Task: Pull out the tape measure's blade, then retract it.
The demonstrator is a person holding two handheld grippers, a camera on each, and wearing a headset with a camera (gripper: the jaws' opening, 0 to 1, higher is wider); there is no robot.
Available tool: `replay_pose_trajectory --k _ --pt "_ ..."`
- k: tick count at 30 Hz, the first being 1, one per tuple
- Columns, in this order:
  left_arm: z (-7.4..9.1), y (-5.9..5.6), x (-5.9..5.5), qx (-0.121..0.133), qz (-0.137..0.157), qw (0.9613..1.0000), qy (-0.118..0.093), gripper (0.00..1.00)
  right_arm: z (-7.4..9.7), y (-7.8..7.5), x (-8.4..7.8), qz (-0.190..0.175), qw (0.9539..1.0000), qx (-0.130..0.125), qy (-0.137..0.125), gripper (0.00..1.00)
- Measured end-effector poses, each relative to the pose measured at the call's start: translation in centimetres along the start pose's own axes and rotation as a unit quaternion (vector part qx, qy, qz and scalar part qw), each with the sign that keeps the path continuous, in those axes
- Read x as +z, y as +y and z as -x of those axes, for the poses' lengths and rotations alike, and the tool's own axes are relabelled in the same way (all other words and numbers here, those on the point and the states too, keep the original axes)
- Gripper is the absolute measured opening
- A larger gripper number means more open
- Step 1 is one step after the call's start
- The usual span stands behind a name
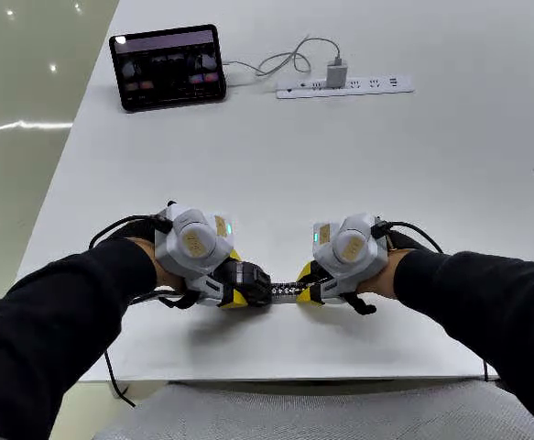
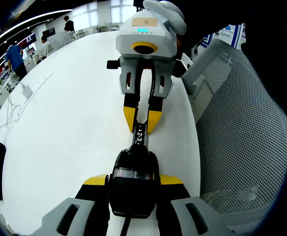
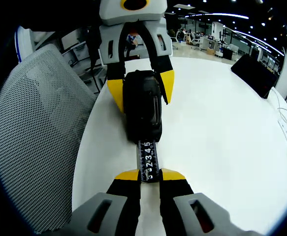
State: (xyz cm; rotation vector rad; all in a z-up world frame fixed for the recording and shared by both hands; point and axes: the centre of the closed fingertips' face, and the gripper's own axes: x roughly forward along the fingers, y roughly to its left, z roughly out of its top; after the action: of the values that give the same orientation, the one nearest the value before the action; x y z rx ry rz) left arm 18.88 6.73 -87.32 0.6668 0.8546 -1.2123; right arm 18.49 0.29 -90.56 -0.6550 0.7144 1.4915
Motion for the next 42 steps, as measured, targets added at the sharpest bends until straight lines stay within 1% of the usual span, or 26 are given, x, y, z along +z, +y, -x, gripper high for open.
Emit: replay_pose_trajectory --k 3,8,11,20,24,35,42 --pt "0.0 0.0 0.0 0.002 0.002 1.0000 0.001 0.32 0.1 -0.1 -0.1 0.003 1.0000 -0.003 0.004 0.08" --pt "0.0 -0.1 0.0 0.003 0.001 1.0000 0.003 0.32 0.4 0.1 -0.5 0.001 0.9999 0.002 0.014 0.09" --pt "0.0 0.0 0.0 0.004 0.002 1.0000 0.003 0.32 0.6 -0.2 -0.9 -0.013 0.9997 -0.001 0.020 0.09" --pt "0.0 0.0 0.0 0.005 0.002 1.0000 0.003 0.32 1.1 -0.1 -1.4 -0.008 0.9997 -0.002 0.022 0.09" --pt "0.0 0.0 0.0 0.006 0.003 1.0000 0.003 0.32 1.3 -0.3 -1.7 -0.006 0.9997 -0.007 0.025 0.09" --pt "0.0 -0.1 0.0 0.007 0.001 1.0000 0.003 0.32 1.7 -0.3 -2.1 -0.011 0.9996 -0.009 0.026 0.09" --pt "0.0 0.0 0.0 0.009 0.001 1.0000 0.004 0.32 1.9 -0.4 -2.3 -0.006 0.9996 -0.012 0.026 0.09"
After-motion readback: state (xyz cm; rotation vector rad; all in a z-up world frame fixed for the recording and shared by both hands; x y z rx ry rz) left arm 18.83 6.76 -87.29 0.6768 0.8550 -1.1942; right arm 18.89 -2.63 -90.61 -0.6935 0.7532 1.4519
